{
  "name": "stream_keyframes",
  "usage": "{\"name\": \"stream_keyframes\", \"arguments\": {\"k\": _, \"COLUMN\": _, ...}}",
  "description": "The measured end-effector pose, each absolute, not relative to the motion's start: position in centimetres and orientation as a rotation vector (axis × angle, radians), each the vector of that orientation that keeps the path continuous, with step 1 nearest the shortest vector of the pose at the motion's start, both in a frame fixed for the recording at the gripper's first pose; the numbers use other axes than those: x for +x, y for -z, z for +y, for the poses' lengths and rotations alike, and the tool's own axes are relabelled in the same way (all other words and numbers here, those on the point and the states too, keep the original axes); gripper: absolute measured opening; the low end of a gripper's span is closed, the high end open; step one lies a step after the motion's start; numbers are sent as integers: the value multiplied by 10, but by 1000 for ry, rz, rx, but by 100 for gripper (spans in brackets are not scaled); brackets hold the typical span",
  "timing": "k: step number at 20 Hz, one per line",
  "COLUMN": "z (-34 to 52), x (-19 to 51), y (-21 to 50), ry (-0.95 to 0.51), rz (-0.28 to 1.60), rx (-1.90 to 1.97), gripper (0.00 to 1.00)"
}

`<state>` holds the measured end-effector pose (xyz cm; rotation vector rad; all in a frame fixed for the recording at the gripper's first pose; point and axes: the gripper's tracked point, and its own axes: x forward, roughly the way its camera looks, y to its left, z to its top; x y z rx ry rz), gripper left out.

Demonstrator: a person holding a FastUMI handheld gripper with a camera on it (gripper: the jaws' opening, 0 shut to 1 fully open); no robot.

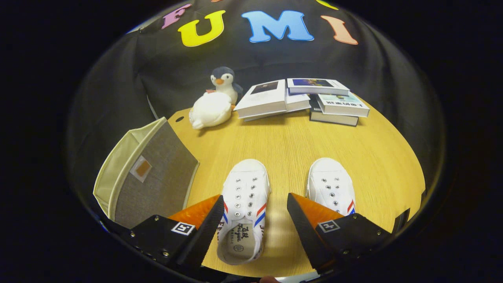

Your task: Open the storage box then place both shoes into the box .Put the left shoe in first, then the right shoe, with the right side of both shoes facing outward in a uniform manner.

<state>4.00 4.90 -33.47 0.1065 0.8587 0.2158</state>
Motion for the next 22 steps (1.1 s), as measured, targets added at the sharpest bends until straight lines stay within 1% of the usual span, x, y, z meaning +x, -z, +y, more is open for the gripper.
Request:
{"name": "stream_keyframes", "arguments": {"k": 6, "z": 49, "x": 33, "y": 371, "ry": -226, "rz": 979, "rx": 129, "gripper": 98}}
{"name": "stream_keyframes", "arguments": {"k": 8, "z": 59, "x": 32, "y": 374, "ry": -243, "rz": 1007, "rx": 196, "gripper": 87}}
{"name": "stream_keyframes", "arguments": {"k": 9, "z": 67, "x": 32, "y": 374, "ry": -259, "rz": 1019, "rx": 235, "gripper": 74}}
{"name": "stream_keyframes", "arguments": {"k": 11, "z": 66, "x": 30, "y": 376, "ry": -239, "rz": 1039, "rx": 246, "gripper": 43}}
{"name": "stream_keyframes", "arguments": {"k": 12, "z": 55, "x": 32, "y": 377, "ry": -198, "rz": 1038, "rx": 213, "gripper": 43}}
{"name": "stream_keyframes", "arguments": {"k": 14, "z": 55, "x": 29, "y": 375, "ry": -164, "rz": 1056, "rx": 287, "gripper": 9}}
{"name": "stream_keyframes", "arguments": {"k": 16, "z": 54, "x": 42, "y": 362, "ry": -136, "rz": 1043, "rx": 324, "gripper": 9}}
{"name": "stream_keyframes", "arguments": {"k": 17, "z": 61, "x": 32, "y": 372, "ry": -146, "rz": 1051, "rx": 326, "gripper": 0}}
{"name": "stream_keyframes", "arguments": {"k": 19, "z": 64, "x": 29, "y": 365, "ry": -153, "rz": 1052, "rx": 356, "gripper": 0}}
{"name": "stream_keyframes", "arguments": {"k": 22, "z": 72, "x": 34, "y": 332, "ry": -161, "rz": 1003, "rx": 433, "gripper": 0}}
